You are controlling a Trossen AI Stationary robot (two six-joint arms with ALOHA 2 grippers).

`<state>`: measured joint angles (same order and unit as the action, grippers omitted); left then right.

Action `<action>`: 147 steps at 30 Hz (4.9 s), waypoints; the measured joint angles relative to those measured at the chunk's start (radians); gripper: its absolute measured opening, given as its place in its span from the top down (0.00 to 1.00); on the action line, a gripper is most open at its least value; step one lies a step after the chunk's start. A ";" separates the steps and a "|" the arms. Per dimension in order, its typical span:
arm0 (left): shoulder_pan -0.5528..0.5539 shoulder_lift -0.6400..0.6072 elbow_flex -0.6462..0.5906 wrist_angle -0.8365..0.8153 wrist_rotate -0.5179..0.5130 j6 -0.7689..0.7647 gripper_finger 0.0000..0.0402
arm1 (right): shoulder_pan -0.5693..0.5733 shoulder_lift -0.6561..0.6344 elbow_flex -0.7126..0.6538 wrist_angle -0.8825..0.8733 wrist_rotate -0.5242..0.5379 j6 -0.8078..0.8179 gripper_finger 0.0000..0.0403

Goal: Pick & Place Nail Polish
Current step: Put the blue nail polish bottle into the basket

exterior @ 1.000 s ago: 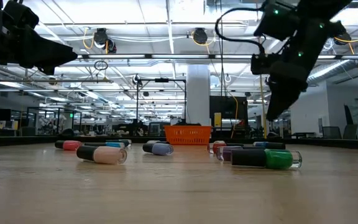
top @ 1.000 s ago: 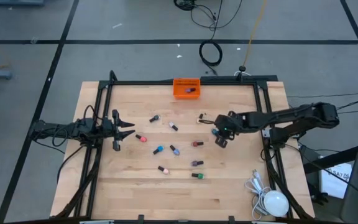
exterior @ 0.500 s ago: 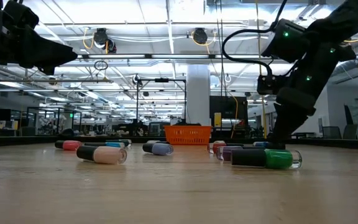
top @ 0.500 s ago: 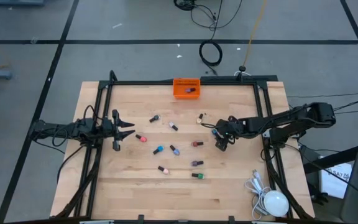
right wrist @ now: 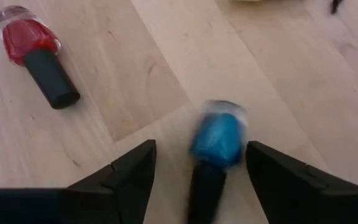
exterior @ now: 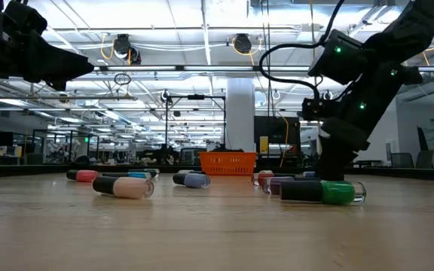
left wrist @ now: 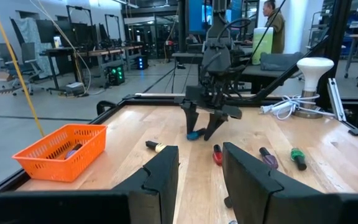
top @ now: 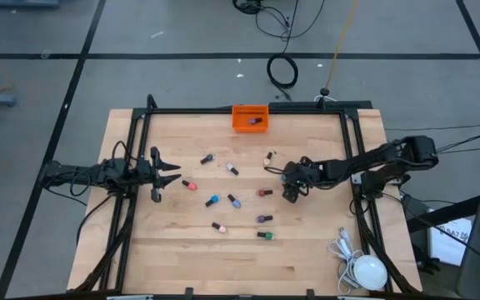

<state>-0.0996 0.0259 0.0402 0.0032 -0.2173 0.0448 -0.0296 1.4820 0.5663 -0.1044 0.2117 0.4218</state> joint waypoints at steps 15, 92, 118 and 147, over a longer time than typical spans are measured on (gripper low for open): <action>0.000 0.000 0.000 0.000 0.002 0.000 0.69 | 0.000 -0.047 -0.003 -0.042 -0.086 -0.068 0.59; 0.000 0.000 0.000 0.000 0.006 0.000 0.69 | -0.002 -0.184 -0.005 0.959 -0.851 -0.101 0.87; 0.000 0.000 0.000 0.000 0.007 0.000 0.69 | -0.002 -0.184 -0.004 0.768 -0.661 -0.180 0.87; 0.000 0.000 0.000 0.000 0.007 0.000 0.69 | -0.128 -0.045 -0.004 0.565 -0.232 -0.225 0.87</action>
<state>-0.0994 0.0261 0.0402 0.0036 -0.2104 0.0448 -0.1578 1.4368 0.5625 0.4602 -0.0200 0.1967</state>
